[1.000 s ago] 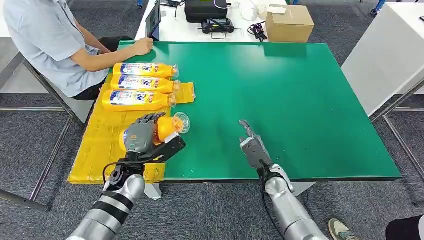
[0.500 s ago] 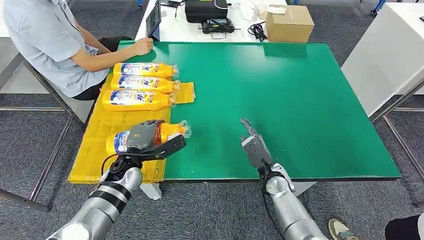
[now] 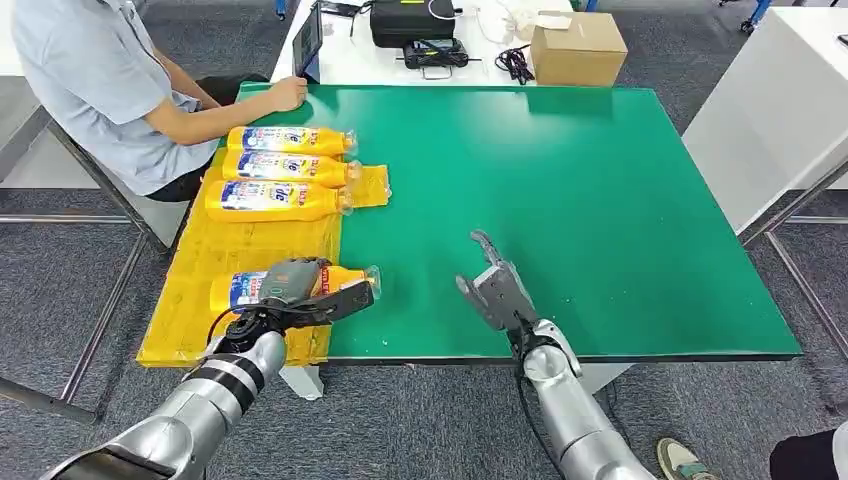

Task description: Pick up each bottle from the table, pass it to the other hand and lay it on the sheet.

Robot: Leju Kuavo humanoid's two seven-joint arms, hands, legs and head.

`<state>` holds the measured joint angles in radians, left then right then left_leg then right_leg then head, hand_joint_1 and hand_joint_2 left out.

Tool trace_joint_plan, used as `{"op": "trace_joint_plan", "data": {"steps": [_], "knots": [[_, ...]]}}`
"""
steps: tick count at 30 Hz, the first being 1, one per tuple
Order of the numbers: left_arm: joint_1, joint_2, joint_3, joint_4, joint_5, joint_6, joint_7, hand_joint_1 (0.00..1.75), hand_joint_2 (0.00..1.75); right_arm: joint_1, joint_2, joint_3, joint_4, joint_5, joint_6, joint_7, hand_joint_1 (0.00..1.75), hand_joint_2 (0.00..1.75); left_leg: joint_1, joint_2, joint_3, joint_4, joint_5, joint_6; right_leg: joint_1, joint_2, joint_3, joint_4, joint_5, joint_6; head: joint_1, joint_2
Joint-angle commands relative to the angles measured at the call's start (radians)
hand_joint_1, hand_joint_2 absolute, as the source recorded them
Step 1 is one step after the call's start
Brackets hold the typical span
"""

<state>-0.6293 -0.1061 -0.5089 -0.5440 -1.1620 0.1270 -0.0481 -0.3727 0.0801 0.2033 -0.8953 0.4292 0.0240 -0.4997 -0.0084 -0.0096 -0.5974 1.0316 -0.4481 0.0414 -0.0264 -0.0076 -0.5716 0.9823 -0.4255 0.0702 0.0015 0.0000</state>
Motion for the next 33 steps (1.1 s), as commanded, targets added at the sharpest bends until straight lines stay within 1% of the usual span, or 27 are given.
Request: {"op": "trace_joint_plan", "data": {"steps": [1, 2, 3, 5, 6, 7, 8, 9, 13, 18, 20, 21, 23, 24, 28, 30, 32, 33], "knots": [[-0.02, 0.006, -0.031, 0.129, -0.012, -0.029, -0.02, 0.0, 1.75, -0.046, 0.008, -0.007, 0.085, 0.0, -0.004, -0.005, 0.0, 1.75, 0.001, 0.003, 0.002, -0.001, 0.0, -0.002, 0.001, 0.003, 0.002, -0.001, 0.001, -0.003, 0.0, 0.0], [-0.019, 0.007, -0.032, 0.126, -0.012, -0.029, -0.025, 0.0, 1.75, -0.046, 0.008, -0.007, 0.086, 0.0, -0.004, -0.005, 0.0, 1.75, 0.001, 0.002, 0.002, -0.001, 0.001, -0.002, 0.001, 0.002, 0.002, 0.0, 0.001, -0.002, 0.0, 0.0], [-0.018, 0.007, -0.038, 0.122, -0.011, -0.03, -0.044, 0.0, 1.75, -0.048, 0.008, -0.006, 0.087, 0.001, -0.004, -0.007, 0.0, 1.75, 0.002, 0.003, 0.003, -0.001, 0.001, -0.003, 0.002, 0.003, 0.002, -0.001, 0.001, -0.004, 0.0, 0.0], [-0.018, 0.007, -0.038, 0.122, -0.011, -0.03, -0.044, 0.0, 1.75, -0.048, 0.008, -0.006, 0.087, 0.001, -0.004, -0.007, 0.0, 1.75, 0.001, 0.003, 0.004, -0.001, 0.001, -0.002, 0.001, 0.003, 0.003, 0.0, 0.001, -0.003, 0.0, 0.0], [-0.018, 0.007, -0.038, 0.122, -0.011, -0.03, -0.044, 0.0, 1.75, -0.048, 0.008, -0.006, 0.087, 0.001, -0.004, -0.007, 0.0, 1.75, 0.003, 0.006, 0.005, -0.001, 0.001, -0.005, 0.003, 0.006, 0.004, -0.002, 0.002, -0.006, 0.0, 0.0], [-0.018, 0.007, -0.038, 0.122, -0.011, -0.03, -0.044, 0.0, 1.75, -0.048, 0.008, -0.006, 0.087, 0.001, -0.004, -0.007, 0.0, 1.75, 0.001, 0.003, 0.004, -0.001, 0.001, -0.003, 0.001, 0.003, 0.004, -0.001, 0.001, -0.003, 0.0, 0.0], [-0.016, 0.013, -0.042, 0.114, 0.0, -0.034, -0.088, 0.0, 1.75, -0.054, 0.007, -0.001, 0.092, 0.002, -0.004, -0.01, 0.0, 1.75, 0.002, 0.004, 0.005, -0.002, 0.001, -0.004, 0.002, 0.004, 0.004, -0.001, 0.001, -0.004, 0.0, 0.0], [-0.015, 0.016, -0.043, 0.112, 0.009, -0.042, -0.107, 0.0, 1.75, -0.057, 0.005, 0.005, 0.095, 0.006, -0.007, -0.016, 0.0, 1.75, 0.002, 0.003, 0.005, -0.001, 0.001, -0.003, 0.002, 0.003, 0.004, -0.001, 0.001, -0.004, 0.0, 0.0], [-0.022, 0.022, -0.046, 0.115, 0.035, -0.089, -0.133, 0.0, 1.75, -0.068, 0.004, 0.005, 0.111, 0.006, -0.012, -0.02, 0.0, 1.75, 0.001, 0.002, 0.004, -0.001, 0.001, -0.002, 0.001, 0.003, 0.004, 0.0, 0.001, -0.002, 0.0, 0.0], [-0.024, 0.023, -0.046, 0.115, 0.035, -0.089, -0.133, 0.0, 1.75, -0.069, 0.004, 0.005, 0.111, 0.006, -0.012, -0.02, 0.0, 1.75, 0.002, 0.003, 0.004, -0.001, 0.001, -0.003, 0.002, 0.004, 0.004, -0.001, 0.001, -0.004, 0.0, 0.0], [-0.023, 0.024, -0.049, 0.11, 0.041, -0.094, -0.141, 0.0, 1.75, -0.069, 0.004, 0.005, 0.112, 0.005, -0.011, -0.021, 0.0, 1.75, 0.001, 0.002, 0.004, -0.001, 0.001, -0.002, 0.001, 0.003, 0.004, 0.0, 0.001, -0.003, 0.0, 0.0], [-0.023, 0.028, -0.055, 0.104, 0.053, -0.103, -0.151, 0.0, 1.75, -0.07, 0.003, 0.006, 0.114, 0.005, -0.012, -0.022, 0.0, 1.75, 0.0, 0.001, 0.004, -0.001, 0.001, -0.002, 0.0, 0.002, 0.004, 0.0, 0.001, -0.002, 0.0, 0.0], [-0.026, 0.035, -0.065, 0.093, 0.073, -0.117, -0.162, 0.0, 1.75, -0.073, 0.003, 0.006, 0.119, 0.004, -0.012, -0.024, 0.0, 1.75, 0.002, 0.004, 0.004, -0.001, 0.001, -0.004, 0.002, 0.004, 0.004, -0.001, 0.001, -0.005, 0.0, 0.0], [-0.025, 0.039, -0.068, 0.083, 0.088, -0.123, -0.177, 0.0, 1.75, -0.075, 0.003, 0.006, 0.122, 0.003, -0.012, -0.025, 0.0, 1.75, 0.0, 0.001, 0.004, -0.001, 0.001, -0.002, 0.0, 0.002, 0.004, 0.0, 0.001, -0.002, 0.0, 0.0], [-0.027, 0.076, -0.073, 0.047, 0.174, -0.198, -0.296, 0.0, 1.75, -0.093, 0.006, 0.016, 0.146, -0.001, -0.01, -0.034, 0.0, 1.75, 0.001, 0.004, 0.005, -0.001, 0.001, -0.003, 0.001, 0.004, 0.004, 0.0, 0.001, -0.003, 0.0, 0.0], [-0.029, 0.088, -0.076, 0.039, 0.187, -0.207, -0.309, 0.0, 1.75, -0.098, 0.008, 0.017, 0.153, -0.003, -0.01, -0.036, 0.0, 1.75, 0.002, 0.006, 0.005, -0.001, 0.001, -0.004, 0.002, 0.006, 0.003, 0.0, 0.002, -0.004, 0.0, 0.0], [-0.026, 0.101, -0.1, 0.019, 0.196, -0.189, -0.31, 0.0, 1.75, -0.102, 0.01, 0.017, 0.169, -0.009, -0.015, -0.041, 0.0, 1.75, 0.001, 0.003, 0.004, 0.0, 0.001, -0.002, 0.001, 0.004, 0.003, 0.001, 0.001, -0.002, 0.0, 0.0], [-0.026, 0.102, -0.107, 0.015, 0.198, -0.182, -0.307, 0.0, 1.75, -0.101, 0.009, 0.018, 0.17, -0.01, -0.016, -0.042, 0.0, 1.75, 0.002, 0.005, 0.005, -0.001, 0.001, -0.004, 0.002, 0.005, 0.003, 0.0, 0.002, -0.004, 0.0, 0.0]]}}
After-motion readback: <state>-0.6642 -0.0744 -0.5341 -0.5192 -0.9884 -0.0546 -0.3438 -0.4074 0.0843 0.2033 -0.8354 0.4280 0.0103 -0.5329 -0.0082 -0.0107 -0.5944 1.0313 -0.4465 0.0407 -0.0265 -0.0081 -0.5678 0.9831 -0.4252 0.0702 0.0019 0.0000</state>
